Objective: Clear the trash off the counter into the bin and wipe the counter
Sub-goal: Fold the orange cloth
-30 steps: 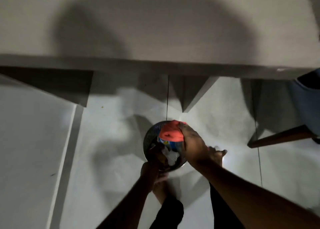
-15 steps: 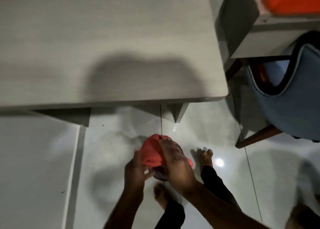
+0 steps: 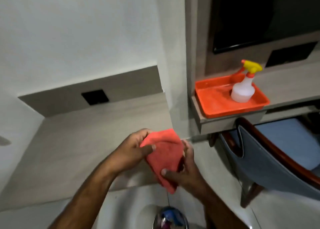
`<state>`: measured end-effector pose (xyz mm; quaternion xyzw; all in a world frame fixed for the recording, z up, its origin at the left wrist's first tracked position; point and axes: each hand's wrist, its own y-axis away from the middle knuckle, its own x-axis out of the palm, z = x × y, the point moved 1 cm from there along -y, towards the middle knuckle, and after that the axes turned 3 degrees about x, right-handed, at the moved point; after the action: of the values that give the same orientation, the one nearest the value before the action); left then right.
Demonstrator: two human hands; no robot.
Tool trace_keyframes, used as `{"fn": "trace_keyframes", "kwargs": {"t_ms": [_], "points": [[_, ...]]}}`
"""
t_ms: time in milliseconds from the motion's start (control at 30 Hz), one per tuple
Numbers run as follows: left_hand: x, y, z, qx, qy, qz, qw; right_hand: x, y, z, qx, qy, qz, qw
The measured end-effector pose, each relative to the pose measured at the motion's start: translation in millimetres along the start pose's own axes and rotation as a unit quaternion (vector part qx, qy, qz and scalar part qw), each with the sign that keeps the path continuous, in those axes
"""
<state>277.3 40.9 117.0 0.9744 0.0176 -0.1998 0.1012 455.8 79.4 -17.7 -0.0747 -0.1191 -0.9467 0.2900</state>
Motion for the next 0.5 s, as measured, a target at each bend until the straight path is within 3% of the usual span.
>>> {"fn": "trace_keyframes", "kwargs": {"t_ms": [100,233,300,367,500], "points": [[12,-71,-43,0.019,0.064,-0.011,0.998,-58,-44,47,0.057,-0.199,0.091,0.974],[30,-188,-81,0.03,0.024,-0.028,0.999,-134,-96,67,0.082,-0.259,0.021,0.962],[40,-252,-88,0.034,-0.114,-0.05,0.992,-169,-126,74,0.059,-0.19,-0.063,0.978],[53,-311,-87,0.049,-0.268,-0.069,0.96,-200,-157,80,0.037,-0.071,-0.178,0.981],[84,-398,-67,0.072,-0.393,-0.089,0.912,-230,-216,87,-0.005,0.137,-0.331,0.934]]}}
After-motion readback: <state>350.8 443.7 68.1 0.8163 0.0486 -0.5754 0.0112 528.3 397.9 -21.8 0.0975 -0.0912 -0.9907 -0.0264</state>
